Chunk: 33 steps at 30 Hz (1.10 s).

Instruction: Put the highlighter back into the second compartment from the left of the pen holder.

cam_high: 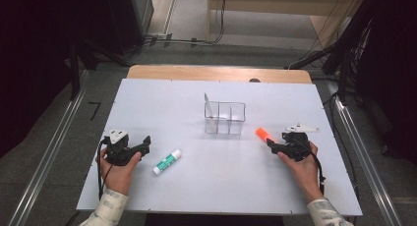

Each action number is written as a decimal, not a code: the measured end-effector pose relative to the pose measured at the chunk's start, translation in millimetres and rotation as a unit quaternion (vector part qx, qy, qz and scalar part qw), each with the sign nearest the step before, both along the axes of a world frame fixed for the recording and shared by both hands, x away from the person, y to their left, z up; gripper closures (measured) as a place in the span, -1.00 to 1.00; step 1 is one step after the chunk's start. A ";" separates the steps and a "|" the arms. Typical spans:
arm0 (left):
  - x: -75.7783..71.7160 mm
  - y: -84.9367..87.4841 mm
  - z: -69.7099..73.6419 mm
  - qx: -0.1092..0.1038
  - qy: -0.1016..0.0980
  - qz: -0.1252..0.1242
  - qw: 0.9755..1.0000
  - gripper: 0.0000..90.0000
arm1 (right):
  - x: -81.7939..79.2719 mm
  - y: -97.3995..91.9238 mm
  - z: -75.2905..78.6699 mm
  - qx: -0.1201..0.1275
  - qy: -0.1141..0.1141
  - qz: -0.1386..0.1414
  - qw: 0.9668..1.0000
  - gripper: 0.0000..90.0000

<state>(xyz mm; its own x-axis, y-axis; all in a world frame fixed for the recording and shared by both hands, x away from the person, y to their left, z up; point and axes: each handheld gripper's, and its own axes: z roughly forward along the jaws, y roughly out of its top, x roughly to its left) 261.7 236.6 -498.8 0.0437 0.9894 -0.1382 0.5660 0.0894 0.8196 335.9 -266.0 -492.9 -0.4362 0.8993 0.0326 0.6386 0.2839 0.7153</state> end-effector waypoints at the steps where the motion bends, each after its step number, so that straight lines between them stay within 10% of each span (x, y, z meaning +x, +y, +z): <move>1: -0.1 0.1 0.1 0.000 0.000 0.000 1.000 -0.56 | 1.2 0.6 -0.3 -0.002 0.001 0.001 1.000 -0.31; 33: -0.1 0.3 0.1 -0.001 0.000 0.001 1.000 -0.57 | 10.2 14.6 -6.4 -0.030 0.018 0.027 0.999 0.15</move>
<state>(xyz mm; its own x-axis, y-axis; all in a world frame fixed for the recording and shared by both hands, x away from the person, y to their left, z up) 261.6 236.9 -498.7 0.0415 0.9892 -0.1403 0.5652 0.0926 0.8198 346.1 -251.4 -499.3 -0.4844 0.8749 -0.0037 0.6455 0.3603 0.6734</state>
